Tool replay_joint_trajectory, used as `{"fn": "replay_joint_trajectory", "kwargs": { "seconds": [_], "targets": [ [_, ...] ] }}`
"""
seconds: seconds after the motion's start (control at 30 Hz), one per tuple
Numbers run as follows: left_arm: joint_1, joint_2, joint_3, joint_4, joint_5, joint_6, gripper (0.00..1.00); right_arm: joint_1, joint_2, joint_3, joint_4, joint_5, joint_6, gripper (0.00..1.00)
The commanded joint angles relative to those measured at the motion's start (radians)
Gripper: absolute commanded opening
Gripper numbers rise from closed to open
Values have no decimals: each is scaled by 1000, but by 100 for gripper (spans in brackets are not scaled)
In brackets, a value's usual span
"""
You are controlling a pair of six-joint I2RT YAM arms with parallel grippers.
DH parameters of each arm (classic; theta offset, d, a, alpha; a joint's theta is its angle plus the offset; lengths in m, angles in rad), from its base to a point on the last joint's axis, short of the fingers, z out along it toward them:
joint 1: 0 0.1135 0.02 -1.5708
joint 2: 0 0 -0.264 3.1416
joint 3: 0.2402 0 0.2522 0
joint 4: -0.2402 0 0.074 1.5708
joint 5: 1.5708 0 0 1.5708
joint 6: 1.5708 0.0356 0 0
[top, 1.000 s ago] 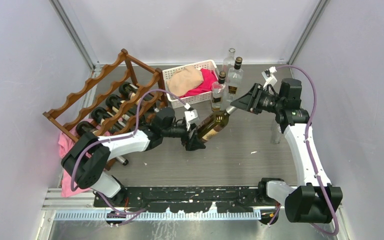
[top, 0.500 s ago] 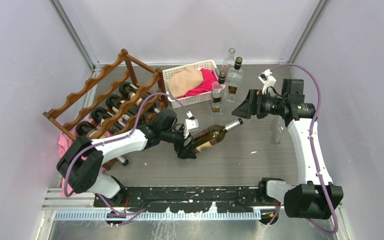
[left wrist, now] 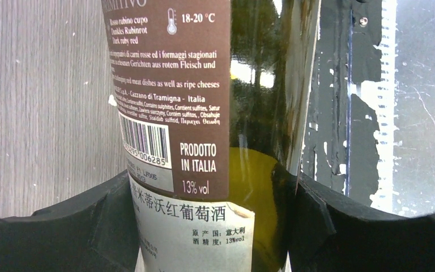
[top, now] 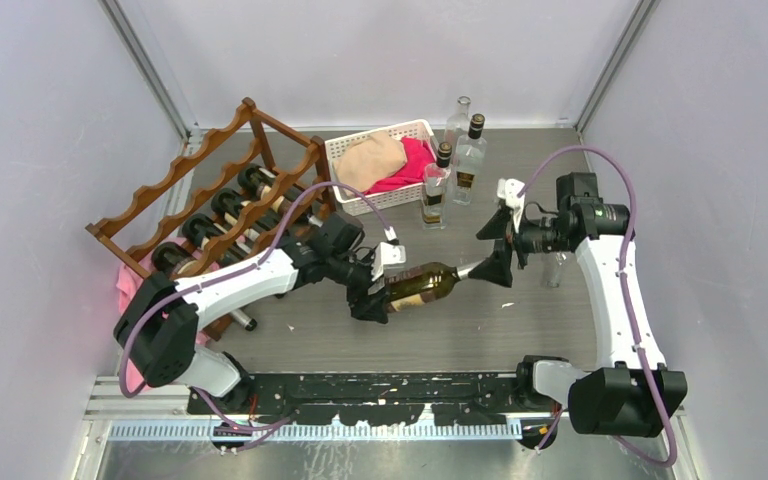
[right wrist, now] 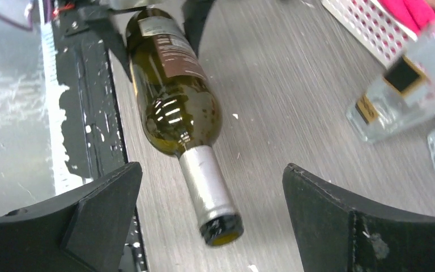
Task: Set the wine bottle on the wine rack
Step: Pick up the wine bottle from the center of the board.
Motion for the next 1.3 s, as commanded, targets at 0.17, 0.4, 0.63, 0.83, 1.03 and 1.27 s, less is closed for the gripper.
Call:
{"fn": "replay_joint_trajectory", "kwargs": {
  "seconds": [0.17, 0.4, 0.63, 0.83, 1.03, 1.27],
  "targets": [
    [-61, 2, 154, -85, 20, 74, 0, 166, 42, 14, -369, 9, -777, 100],
    [-76, 14, 199, -114, 14, 81, 0, 310, -44, -85, -50, 152, -491, 100],
    [-84, 10, 203, -113, 15, 78, 0, 420, -105, -182, 176, 274, -267, 99],
    [-86, 8, 203, -107, 22, 78, 0, 454, -138, -238, 285, 304, -193, 97],
    [-86, 7, 203, -107, 24, 80, 0, 468, -136, -251, 315, 325, -172, 95],
    [-86, 2, 195, -97, 16, 85, 0, 468, -133, -244, 291, 308, -175, 58]
  ]
}}
